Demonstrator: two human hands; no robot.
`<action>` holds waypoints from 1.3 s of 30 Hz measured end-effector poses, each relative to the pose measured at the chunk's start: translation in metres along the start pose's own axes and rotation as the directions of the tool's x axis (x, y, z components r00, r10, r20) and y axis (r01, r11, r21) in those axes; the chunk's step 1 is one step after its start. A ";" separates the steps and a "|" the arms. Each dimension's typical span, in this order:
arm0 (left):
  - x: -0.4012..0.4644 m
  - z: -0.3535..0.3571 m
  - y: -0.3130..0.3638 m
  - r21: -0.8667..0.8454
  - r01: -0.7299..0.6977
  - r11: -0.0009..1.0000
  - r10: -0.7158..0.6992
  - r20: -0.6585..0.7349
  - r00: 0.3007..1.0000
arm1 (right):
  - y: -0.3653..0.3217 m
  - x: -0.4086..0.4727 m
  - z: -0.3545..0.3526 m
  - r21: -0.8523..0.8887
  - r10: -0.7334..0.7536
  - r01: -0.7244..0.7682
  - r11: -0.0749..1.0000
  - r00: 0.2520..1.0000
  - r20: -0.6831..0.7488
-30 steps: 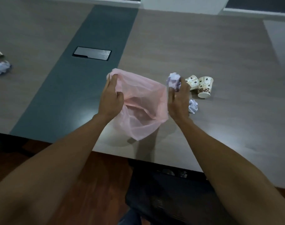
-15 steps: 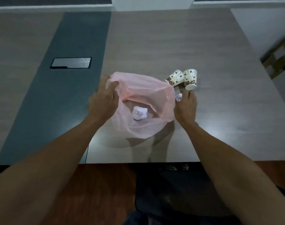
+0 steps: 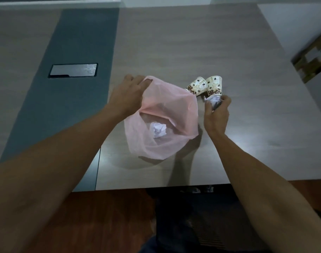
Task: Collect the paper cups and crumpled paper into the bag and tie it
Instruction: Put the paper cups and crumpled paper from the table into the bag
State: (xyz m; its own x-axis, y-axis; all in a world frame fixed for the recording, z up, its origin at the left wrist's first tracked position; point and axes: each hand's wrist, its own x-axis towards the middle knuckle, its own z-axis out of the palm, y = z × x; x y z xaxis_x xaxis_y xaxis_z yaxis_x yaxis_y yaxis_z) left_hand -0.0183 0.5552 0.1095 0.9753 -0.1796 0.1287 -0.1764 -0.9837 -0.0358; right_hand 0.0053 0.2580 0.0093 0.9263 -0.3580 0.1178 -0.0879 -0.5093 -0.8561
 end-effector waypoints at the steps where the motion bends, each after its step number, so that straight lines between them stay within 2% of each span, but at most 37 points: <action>1: 0.003 -0.001 -0.001 -0.026 0.000 1.000 0.000 0.018 1.000 | -0.015 -0.005 -0.004 0.099 -0.025 0.031 0.995 0.998 -0.066; 3: 0.008 -0.001 -0.002 -0.068 -0.007 0.998 0.012 0.063 0.998 | -0.043 -0.020 -0.007 0.218 -0.122 0.142 0.966 0.987 -0.100; 5: 0.011 -0.001 -0.002 -0.119 -0.003 0.993 0.014 0.097 0.995 | -0.060 -0.037 0.000 0.210 -0.263 0.267 0.941 0.964 -0.048; 7: 0.013 0.000 -0.002 -0.184 0.018 0.983 0.001 0.106 0.994 | -0.066 -0.053 0.012 0.166 -0.381 0.363 0.917 0.921 0.085; 8: 0.014 0.001 -0.002 -0.211 0.031 0.977 -0.008 0.108 0.994 | -0.067 -0.059 0.018 0.131 -0.408 0.388 0.912 0.891 0.198; 10: 0.015 0.001 0.000 -0.250 0.047 0.967 -0.019 0.112 0.993 | -0.065 -0.065 0.028 0.044 -0.354 0.374 0.926 0.826 0.439; 11: 0.016 0.001 0.002 -0.271 0.059 0.961 -0.027 0.120 0.992 | -0.062 -0.065 0.029 0.007 -0.324 0.366 0.930 0.815 0.480; 12: 0.016 0.000 0.005 -0.294 0.078 0.953 -0.041 0.128 0.991 | -0.059 -0.064 0.028 -0.026 -0.307 0.358 0.933 0.835 0.456; 15: 0.019 -0.001 0.012 -0.349 0.148 0.925 -0.114 0.117 0.987 | -0.043 -0.054 0.019 -0.171 -0.281 0.314 0.934 0.940 0.193; 17: 0.020 0.004 0.014 -0.355 0.186 0.916 -0.161 0.099 0.982 | -0.032 -0.050 0.011 -0.311 -0.152 0.177 0.934 0.983 0.104; 19: 0.019 0.008 0.016 -0.373 0.211 0.903 -0.192 0.089 0.977 | -0.019 -0.049 0.006 -0.407 0.102 -0.021 0.913 0.979 0.179; 21: 0.017 0.013 0.014 -0.386 0.240 0.891 -0.225 0.084 0.971 | -0.005 -0.047 0.006 -0.419 0.261 -0.109 0.901 0.909 0.325; 22: 0.016 0.013 0.013 -0.393 0.255 0.883 -0.247 0.071 0.966 | -0.001 -0.045 0.007 -0.375 0.246 -0.097 0.922 0.895 0.372; 25: 0.017 0.017 0.007 -0.394 0.318 0.862 -0.345 0.003 0.938 | -0.005 -0.026 0.016 -0.204 0.140 -0.061 0.977 0.907 0.398; 31: 0.016 0.023 0.005 -0.391 0.407 0.826 -0.480 -0.108 0.871 | -0.039 0.044 0.042 -0.006 0.065 -0.069 0.998 0.898 0.434; 35: 0.005 0.029 0.022 -0.429 0.438 0.790 -0.509 -0.060 0.859 | -0.047 0.084 0.046 -0.079 0.056 -0.032 0.996 0.945 0.323; 39: -0.003 0.036 0.036 -0.422 0.428 0.799 -0.504 -0.084 0.859 | -0.036 0.119 0.056 -0.270 0.174 -0.075 0.960 0.915 0.363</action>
State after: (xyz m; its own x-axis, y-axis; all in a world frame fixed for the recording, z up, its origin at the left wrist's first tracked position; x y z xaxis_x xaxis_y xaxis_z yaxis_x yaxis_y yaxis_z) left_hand -0.0228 0.5205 0.0721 0.9159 0.3408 0.2120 0.2201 -0.8681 0.4449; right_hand 0.1396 0.2779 0.0257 0.9657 -0.1319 -0.2236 -0.2528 -0.6732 -0.6949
